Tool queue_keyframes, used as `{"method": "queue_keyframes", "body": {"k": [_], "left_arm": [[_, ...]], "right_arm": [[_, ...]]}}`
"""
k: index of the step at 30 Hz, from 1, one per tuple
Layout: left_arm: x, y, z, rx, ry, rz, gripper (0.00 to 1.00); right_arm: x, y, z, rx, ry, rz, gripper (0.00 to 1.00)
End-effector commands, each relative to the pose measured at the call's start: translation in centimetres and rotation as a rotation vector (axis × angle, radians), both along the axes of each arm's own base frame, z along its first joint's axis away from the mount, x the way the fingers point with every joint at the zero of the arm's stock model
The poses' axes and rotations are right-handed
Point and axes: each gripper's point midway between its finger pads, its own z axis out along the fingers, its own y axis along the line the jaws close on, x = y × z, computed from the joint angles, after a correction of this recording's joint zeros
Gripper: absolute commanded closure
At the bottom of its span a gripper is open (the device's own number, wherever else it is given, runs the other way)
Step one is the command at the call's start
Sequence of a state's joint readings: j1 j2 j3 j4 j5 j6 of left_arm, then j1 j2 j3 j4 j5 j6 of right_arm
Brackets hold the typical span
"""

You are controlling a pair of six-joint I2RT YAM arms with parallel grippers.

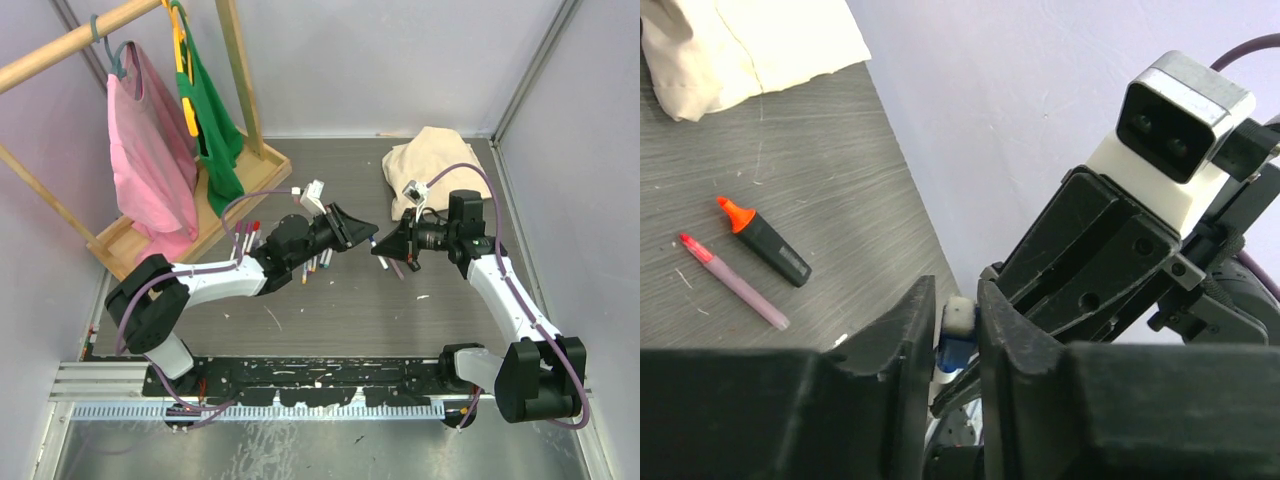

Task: Open the pen caps
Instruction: Open the pen cap from the pen.

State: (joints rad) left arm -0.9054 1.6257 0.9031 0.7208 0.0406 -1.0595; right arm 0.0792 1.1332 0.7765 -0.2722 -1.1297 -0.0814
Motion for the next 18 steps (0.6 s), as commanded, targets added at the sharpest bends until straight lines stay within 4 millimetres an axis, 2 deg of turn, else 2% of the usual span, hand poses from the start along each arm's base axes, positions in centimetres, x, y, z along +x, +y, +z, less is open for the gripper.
{"method": "queue_keyframes", "body": {"k": [1,4,7,10,13,18], "left_arm": [[0.3,-0.5,3.4,-0.073,-0.07,-0.006,0.83],[0.2,-0.5,3.5,-0.08,-0.075,-0.015,0.98],[0.2,-0.3,3.8,-0.092,-0.091,-0.008,1.0],[1.3,0.7,5.1,-0.115,-0.135,0.039,1.0],[4.3,2.7,7.2,-0.137,-0.184,0.124,1.0],[10.5,7.4,12.1,-0.205,-0.274,0.308,1.0]], "right_arm": [[0.7,0.2,1.6,-0.004,-0.071,0.012,0.99],[0.8,0.2,1.5,-0.005,-0.069,0.011,0.99],[0.8,0.2,1.5,-0.007,-0.068,0.009,0.99],[0.7,0.3,1.4,-0.005,-0.063,0.018,0.99],[0.7,0.5,1.1,-0.01,-0.048,0.024,0.99],[0.9,1.0,-0.2,-0.064,-0.012,0.032,0.99]]}}
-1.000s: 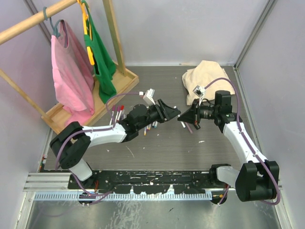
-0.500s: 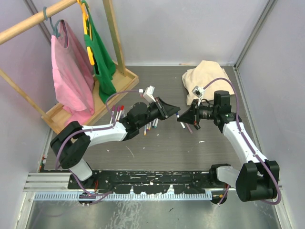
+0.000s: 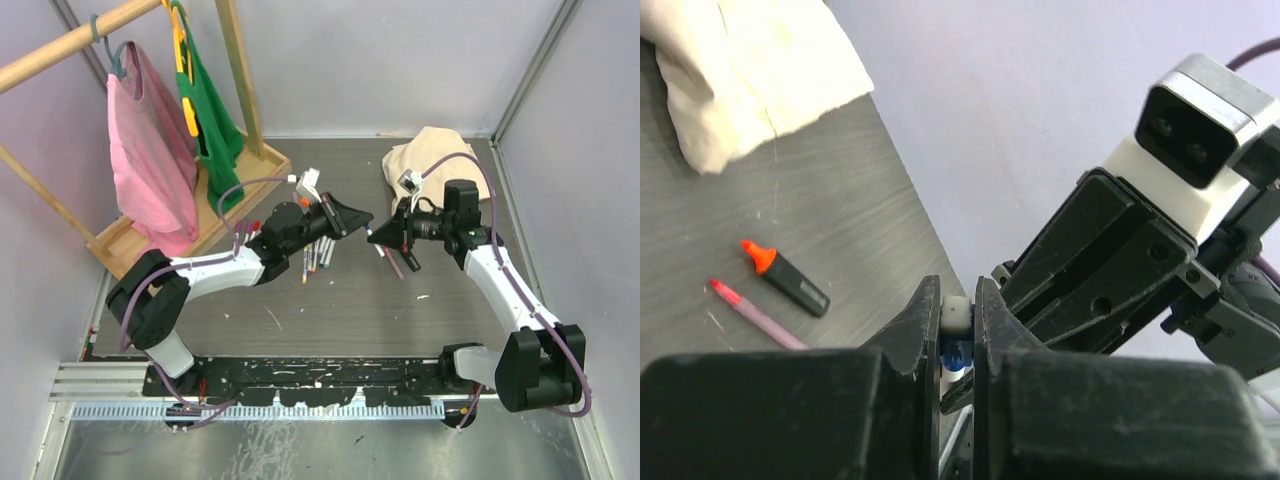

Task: Open the pen caps
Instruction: Open the pen cap from the pen.

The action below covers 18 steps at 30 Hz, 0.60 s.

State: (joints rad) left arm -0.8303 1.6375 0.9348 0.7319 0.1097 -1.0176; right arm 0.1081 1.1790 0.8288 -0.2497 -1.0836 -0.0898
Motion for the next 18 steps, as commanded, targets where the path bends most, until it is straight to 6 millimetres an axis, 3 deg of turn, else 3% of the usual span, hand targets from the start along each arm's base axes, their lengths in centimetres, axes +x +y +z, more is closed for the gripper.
{"method": "queue_keyframes", "body": {"k": [1,5,8,13,18], "left_arm": [[8.9,6.8,12.1,-0.223,-0.242,0.321,1.0],[11.2,8.7,14.5,-0.233,-0.3,0.394,1.0],[11.9,9.8,14.6,-0.214,-0.314,0.427,1.0],[12.3,12.0,11.7,-0.162,-0.28,0.474,1.0],[10.9,12.2,7.3,-0.065,-0.224,0.385,1.0]], "right_arm": [[-0.5,0.6,-1.1,-0.056,0.035,0.035,0.99],[0.1,0.5,-2.1,-0.099,0.071,0.021,0.99],[0.8,0.1,-2.7,-0.135,0.083,-0.016,0.99],[2.2,-0.9,-3.7,-0.207,0.077,-0.096,0.99],[5.4,-4.3,-5.2,-0.395,-0.004,-0.268,0.99]]}}
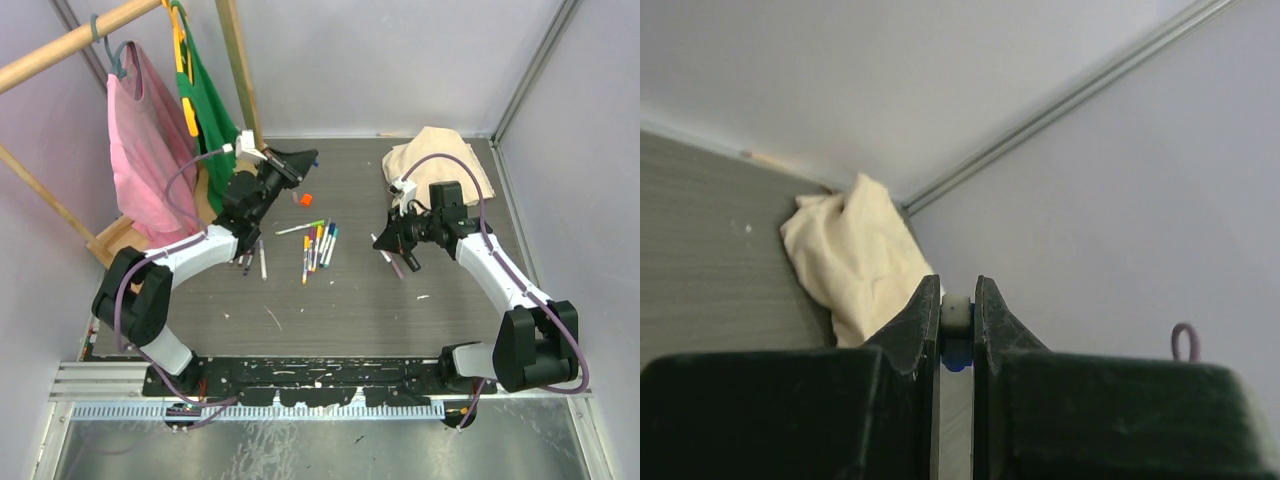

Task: Open the pen caps
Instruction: Open the pen cap from the pen, then place the pen at the center of the board.

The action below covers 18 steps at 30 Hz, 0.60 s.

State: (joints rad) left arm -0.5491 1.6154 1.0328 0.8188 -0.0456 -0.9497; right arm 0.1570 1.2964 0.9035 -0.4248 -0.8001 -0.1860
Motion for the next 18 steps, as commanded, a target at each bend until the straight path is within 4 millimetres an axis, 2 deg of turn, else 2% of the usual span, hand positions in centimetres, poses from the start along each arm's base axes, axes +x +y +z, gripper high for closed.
{"method": "queue_keyframes", "body": {"k": [1,8,14,18], "left_arm": [[-2.1,0.3,-1.4,0.065,-0.01,-0.072,1.0],[-5.4,1.6,-7.6,0.275,0.102,-0.12,1.0],[-7.8,3.0,-10.2,0.394,0.136,-0.137,1.0],[-8.8,3.1,-11.0,0.416,0.145,-0.166,1.0]], "right_arm": [[3.6,-3.7,-0.3,-0.206,-0.128,-0.145,0.99],[6.5,-10.2,-2.5,-0.381,-0.112,-0.342,0.99],[7.9,-14.8,-4.9,-0.535,-0.066,-0.471,0.99],[8.3,-15.5,-6.9,-0.56,-0.014,-0.481,0.99]]}}
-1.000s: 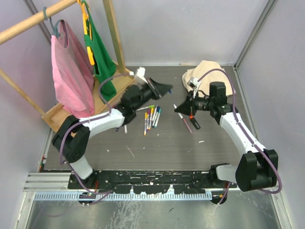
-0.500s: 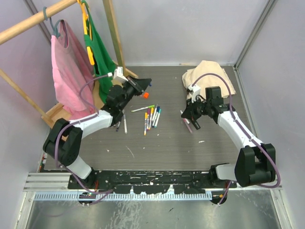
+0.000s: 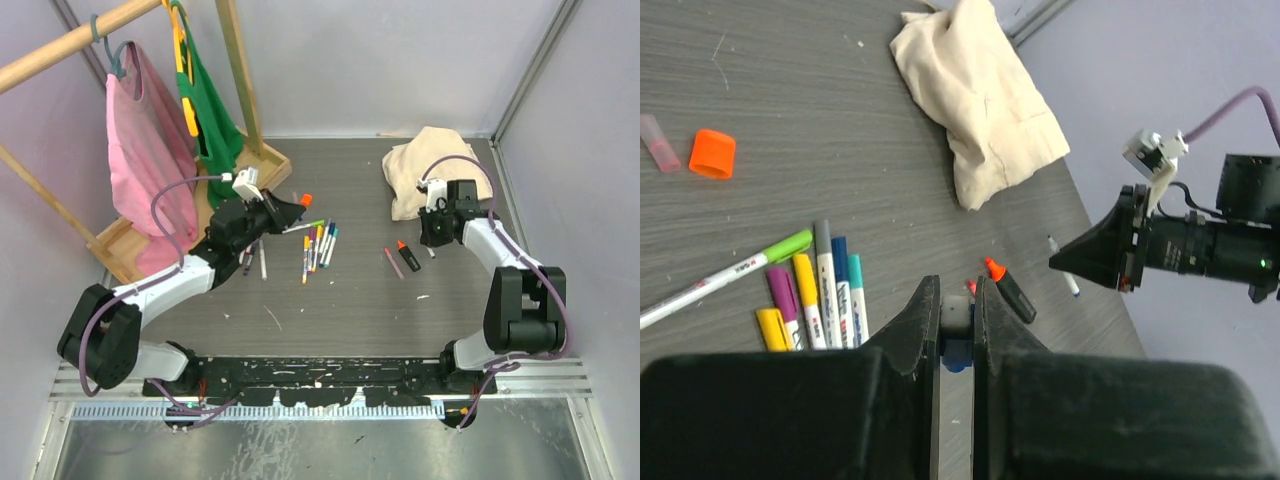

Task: Open the pen caps
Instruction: Place the pen at the center of the board.

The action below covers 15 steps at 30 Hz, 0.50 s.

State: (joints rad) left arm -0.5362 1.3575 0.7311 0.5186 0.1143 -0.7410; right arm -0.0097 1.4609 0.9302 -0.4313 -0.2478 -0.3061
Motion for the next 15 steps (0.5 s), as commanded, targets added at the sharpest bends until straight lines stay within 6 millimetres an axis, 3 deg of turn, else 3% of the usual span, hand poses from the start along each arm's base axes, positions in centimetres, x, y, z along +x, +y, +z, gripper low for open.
{"method": "queue_keyframes", "body": {"k": [1,10,15], "left_arm": [[-1.3,0.4,-0.4,0.052,-0.021,-0.045,1.0],[-2.5,0.9,-2.0,0.069,0.003,-0.057,1.0],[-2.9,1.0,-2.7,0.077,0.018,-0.067,1.0]], "right_arm": [[2.5,-1.6,0.4,-0.072,-0.042,-0.041,0.99],[3.6,-0.8,-2.1,-0.019,0.046,-0.037,0.94],[5.0,0.1,-2.5,0.02,0.084,-0.003,0.91]]}}
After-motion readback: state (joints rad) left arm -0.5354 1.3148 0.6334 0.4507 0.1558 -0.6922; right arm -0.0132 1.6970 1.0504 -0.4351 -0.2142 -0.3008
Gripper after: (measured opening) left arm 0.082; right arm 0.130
